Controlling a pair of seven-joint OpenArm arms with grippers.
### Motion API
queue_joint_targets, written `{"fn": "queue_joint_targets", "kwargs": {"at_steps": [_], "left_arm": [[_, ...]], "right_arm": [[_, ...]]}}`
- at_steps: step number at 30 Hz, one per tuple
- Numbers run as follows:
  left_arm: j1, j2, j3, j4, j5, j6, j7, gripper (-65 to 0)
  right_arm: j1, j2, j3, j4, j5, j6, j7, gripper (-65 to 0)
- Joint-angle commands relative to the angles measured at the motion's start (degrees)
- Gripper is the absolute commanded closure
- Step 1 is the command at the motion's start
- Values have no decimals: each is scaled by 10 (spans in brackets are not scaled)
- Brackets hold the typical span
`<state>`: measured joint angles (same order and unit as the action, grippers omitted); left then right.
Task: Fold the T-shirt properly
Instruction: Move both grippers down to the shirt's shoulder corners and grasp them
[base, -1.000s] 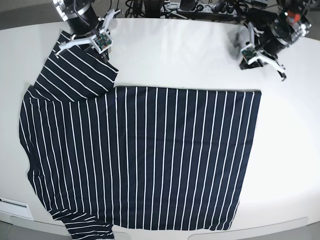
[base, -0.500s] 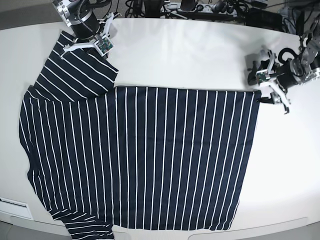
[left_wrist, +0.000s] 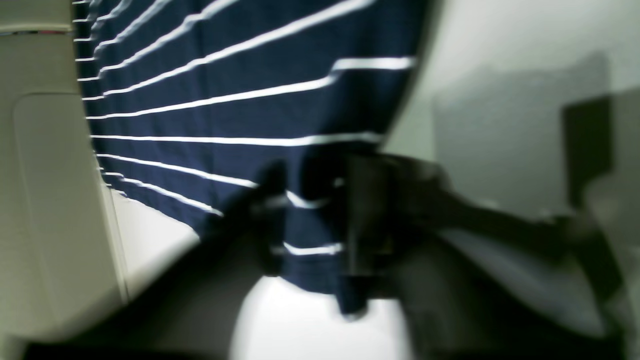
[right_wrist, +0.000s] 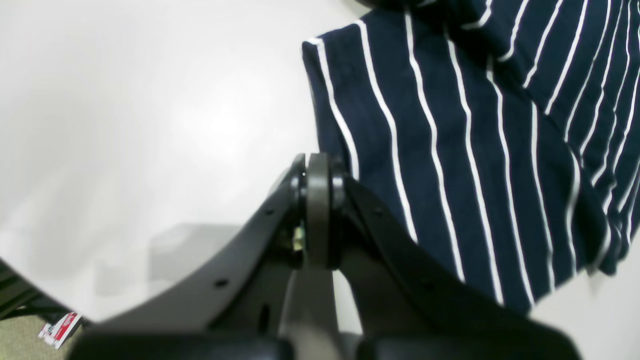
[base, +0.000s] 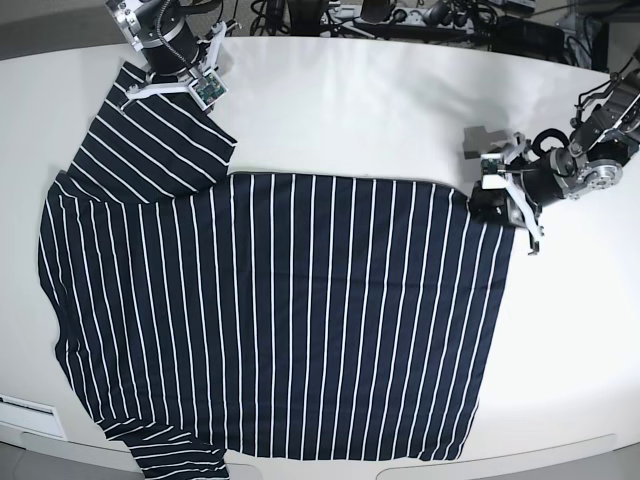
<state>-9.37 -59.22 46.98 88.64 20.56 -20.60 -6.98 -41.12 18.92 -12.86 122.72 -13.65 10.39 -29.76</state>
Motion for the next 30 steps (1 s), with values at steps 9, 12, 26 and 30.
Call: {"fn": "queue_joint_targets", "kwargs": {"at_steps": [9, 12, 26, 30], "left_arm": [[1, -9, 7, -10, 13, -36, 45, 0], [1, -9, 7, -10, 13, -36, 44, 0], [1, -9, 7, -10, 13, -36, 44, 0], [1, -9, 7, -10, 13, -36, 44, 0]], "right_arm": [[-13, 4, 2, 10, -35, 6, -17, -392], [-22, 16, 3, 9, -62, -5, -42, -392], [-30, 64, 63, -2, -37, 27, -44, -392], [-20, 67, 62, -60, -44, 27, -44, -392]]}}
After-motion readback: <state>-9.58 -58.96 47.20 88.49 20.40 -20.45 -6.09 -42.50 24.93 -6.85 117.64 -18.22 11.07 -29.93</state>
